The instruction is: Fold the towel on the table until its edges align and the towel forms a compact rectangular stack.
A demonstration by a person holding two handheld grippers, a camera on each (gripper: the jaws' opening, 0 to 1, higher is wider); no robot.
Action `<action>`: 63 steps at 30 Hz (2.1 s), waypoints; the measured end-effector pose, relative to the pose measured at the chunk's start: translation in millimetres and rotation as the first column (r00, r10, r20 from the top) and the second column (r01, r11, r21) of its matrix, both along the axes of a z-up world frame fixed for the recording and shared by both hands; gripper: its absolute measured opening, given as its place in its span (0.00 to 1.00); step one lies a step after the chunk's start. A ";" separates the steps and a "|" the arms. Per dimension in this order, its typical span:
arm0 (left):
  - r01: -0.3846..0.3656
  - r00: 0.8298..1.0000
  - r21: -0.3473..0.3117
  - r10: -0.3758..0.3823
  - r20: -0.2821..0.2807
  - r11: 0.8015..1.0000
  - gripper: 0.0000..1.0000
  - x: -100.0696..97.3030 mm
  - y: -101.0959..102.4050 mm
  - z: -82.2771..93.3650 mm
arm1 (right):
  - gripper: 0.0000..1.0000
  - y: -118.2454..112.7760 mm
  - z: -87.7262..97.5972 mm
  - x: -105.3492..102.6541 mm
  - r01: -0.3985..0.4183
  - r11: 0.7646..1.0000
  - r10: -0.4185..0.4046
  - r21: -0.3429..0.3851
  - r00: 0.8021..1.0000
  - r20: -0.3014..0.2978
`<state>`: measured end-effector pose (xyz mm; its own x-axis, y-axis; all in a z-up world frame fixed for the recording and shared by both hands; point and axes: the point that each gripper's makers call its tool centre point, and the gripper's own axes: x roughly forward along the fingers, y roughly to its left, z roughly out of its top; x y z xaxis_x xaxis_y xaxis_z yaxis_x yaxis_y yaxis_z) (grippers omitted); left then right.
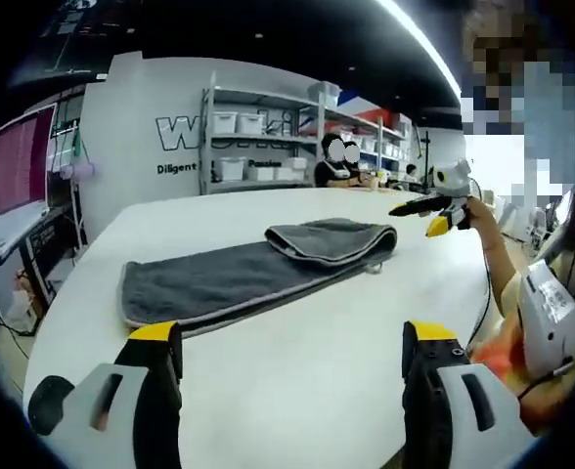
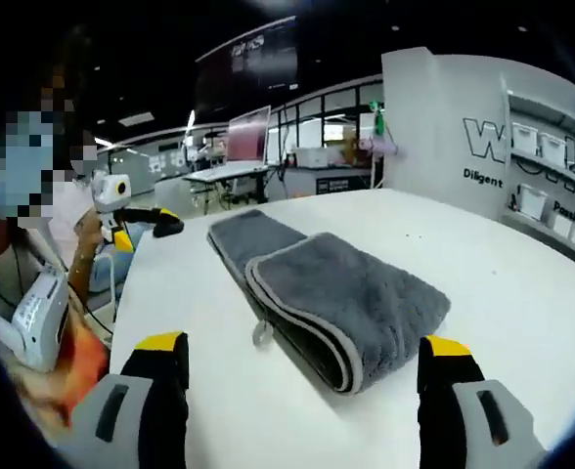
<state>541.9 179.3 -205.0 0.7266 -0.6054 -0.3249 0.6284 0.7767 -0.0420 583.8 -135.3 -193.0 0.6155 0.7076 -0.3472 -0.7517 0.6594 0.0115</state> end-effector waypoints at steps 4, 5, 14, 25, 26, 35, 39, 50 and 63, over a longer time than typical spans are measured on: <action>-0.002 1.000 -0.010 0.002 -0.011 1.000 0.91 2.6 -6.4 2.1 | 0.99 -0.9 1.4 -5.5 -0.022 1.000 0.022 0.014 1.000 0.014; 0.001 1.000 -0.007 -0.002 -0.013 1.000 0.91 2.7 -8.3 2.2 | 0.99 0.0 -0.5 -6.1 -0.028 1.000 0.028 0.009 1.000 0.010; -0.009 1.000 -0.016 0.009 0.004 1.000 0.90 31.0 -26.6 14.9 | 0.99 1.5 -16.7 -14.0 -0.048 0.997 0.048 -0.068 0.999 -0.005; 0.036 0.999 0.013 -0.036 -0.006 0.999 0.85 70.4 -63.3 15.4 | 0.99 -3.8 -17.8 -13.4 -0.010 0.999 0.010 -0.035 1.000 -0.016; 0.043 0.999 0.019 -0.043 -0.004 0.999 0.84 72.7 -67.3 14.5 | 0.99 -2.1 -17.1 -14.4 -0.017 0.999 0.016 -0.029 1.000 -0.017; 0.117 0.993 0.051 -0.115 -0.033 0.992 0.79 93.8 -103.4 2.0 | 0.99 3.1 -14.8 -16.3 -0.028 0.999 0.027 -0.018 1.000 -0.010; 0.150 0.988 0.066 -0.146 -0.060 0.987 0.77 101.2 -111.3 -6.4 | 0.99 7.4 -14.4 -19.0 -0.042 0.999 0.042 -0.013 0.999 -0.004; 0.229 0.962 0.024 -0.222 -0.158 0.973 0.67 103.6 -134.9 -25.6 | 0.99 15.3 -10.8 -23.6 -0.066 0.998 0.066 0.009 0.998 0.012; 0.279 0.927 -0.031 -0.278 -0.250 0.960 0.62 99.9 -154.5 -39.3 | 0.99 20.4 -3.8 -28.9 -0.090 0.995 0.089 0.048 0.996 0.024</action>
